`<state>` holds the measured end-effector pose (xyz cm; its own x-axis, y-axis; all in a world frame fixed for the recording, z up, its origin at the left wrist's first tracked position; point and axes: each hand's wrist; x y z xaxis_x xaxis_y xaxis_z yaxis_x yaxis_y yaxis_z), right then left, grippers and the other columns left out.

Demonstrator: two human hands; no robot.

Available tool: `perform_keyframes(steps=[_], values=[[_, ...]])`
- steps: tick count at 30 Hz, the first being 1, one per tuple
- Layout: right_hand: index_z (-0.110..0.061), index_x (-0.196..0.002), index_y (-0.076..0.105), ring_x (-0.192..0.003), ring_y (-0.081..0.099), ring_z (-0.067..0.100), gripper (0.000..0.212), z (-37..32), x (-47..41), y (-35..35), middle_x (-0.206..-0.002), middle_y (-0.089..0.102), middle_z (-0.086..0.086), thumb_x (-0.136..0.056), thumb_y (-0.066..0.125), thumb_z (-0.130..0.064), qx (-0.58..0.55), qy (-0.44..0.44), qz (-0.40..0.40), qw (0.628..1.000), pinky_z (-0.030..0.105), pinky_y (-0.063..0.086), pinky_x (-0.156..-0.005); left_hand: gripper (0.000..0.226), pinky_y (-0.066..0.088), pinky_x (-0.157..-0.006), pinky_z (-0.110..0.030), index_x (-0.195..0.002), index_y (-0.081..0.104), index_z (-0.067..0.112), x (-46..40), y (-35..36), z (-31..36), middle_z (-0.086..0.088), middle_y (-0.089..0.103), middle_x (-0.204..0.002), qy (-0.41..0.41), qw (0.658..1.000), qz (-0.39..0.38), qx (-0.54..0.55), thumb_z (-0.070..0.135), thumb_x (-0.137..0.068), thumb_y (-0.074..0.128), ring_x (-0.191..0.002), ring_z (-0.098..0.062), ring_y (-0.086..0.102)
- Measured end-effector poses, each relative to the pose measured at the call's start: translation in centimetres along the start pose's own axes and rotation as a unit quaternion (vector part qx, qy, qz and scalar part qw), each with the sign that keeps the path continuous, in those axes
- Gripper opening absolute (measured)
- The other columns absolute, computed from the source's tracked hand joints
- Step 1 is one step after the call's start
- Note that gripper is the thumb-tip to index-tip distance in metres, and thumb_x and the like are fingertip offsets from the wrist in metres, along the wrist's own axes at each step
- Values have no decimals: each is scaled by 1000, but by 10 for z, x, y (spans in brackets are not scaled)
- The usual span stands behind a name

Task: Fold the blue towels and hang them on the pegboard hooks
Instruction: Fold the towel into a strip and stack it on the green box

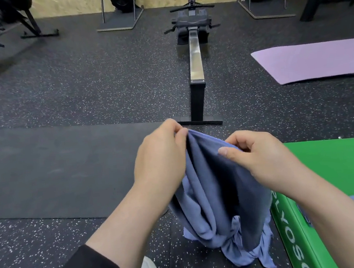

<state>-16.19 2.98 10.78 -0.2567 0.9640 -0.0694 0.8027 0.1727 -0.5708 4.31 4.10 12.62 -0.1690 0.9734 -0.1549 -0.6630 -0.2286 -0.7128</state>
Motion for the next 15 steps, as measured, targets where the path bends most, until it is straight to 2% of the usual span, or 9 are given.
perform_keyframes(steps=[3,5,7,10,12,15], values=[[-25,-81,68,-57,49,-5,16,-2,0,0,-62,61,-22,-97,65,-22,22,-17,14,1000,13,35,-58,10,52,-78,-39,-105,60,36,1,-5,3,9,58,-70,12,1000,-14,5,39,-101,52,-83,-26,64],[-28,-83,69,-63,53,-5,16,-5,1,2,-70,66,-21,-97,64,-22,28,-28,6,999,14,39,-62,28,52,-80,-39,-127,56,42,8,-3,10,8,51,-64,75,994,-81,-8,39,-99,56,-85,-27,63],[-31,-86,69,-73,59,-2,16,-8,2,4,-81,71,-18,-97,64,-22,34,-38,-2,999,19,45,-71,35,53,-81,-41,-134,50,44,15,3,14,6,53,-69,114,981,-149,-39,41,-100,53,-89,-28,62],[-32,-88,71,-80,63,0,15,-12,2,3,-85,72,-17,-97,65,-21,23,-43,-2,999,21,46,-77,14,53,-80,-43,-112,56,39,15,9,11,4,67,-84,105,980,-158,-60,44,-101,49,-90,-27,63],[-28,-87,72,-74,63,7,9,-10,2,1,-83,73,-8,-94,69,-23,-1,-26,-4,1000,32,49,-77,11,53,-79,-42,-98,56,33,10,8,8,5,69,-88,73,989,-114,-54,41,-100,49,-89,-26,63],[-23,-82,72,-65,55,5,10,-4,3,0,-77,72,-1,-91,72,-26,-9,2,-5,1000,36,50,-71,12,53,-78,-41,-92,57,29,2,3,0,7,69,-84,9,999,-29,-32,33,-99,49,-86,-26,63]])
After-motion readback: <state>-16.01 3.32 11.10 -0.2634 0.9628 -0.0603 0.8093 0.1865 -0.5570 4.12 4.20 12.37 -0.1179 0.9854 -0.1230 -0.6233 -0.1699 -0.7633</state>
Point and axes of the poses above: each hand's wrist, its own x-axis away from the middle knuckle, its own y-axis out of the palm, z = x × y
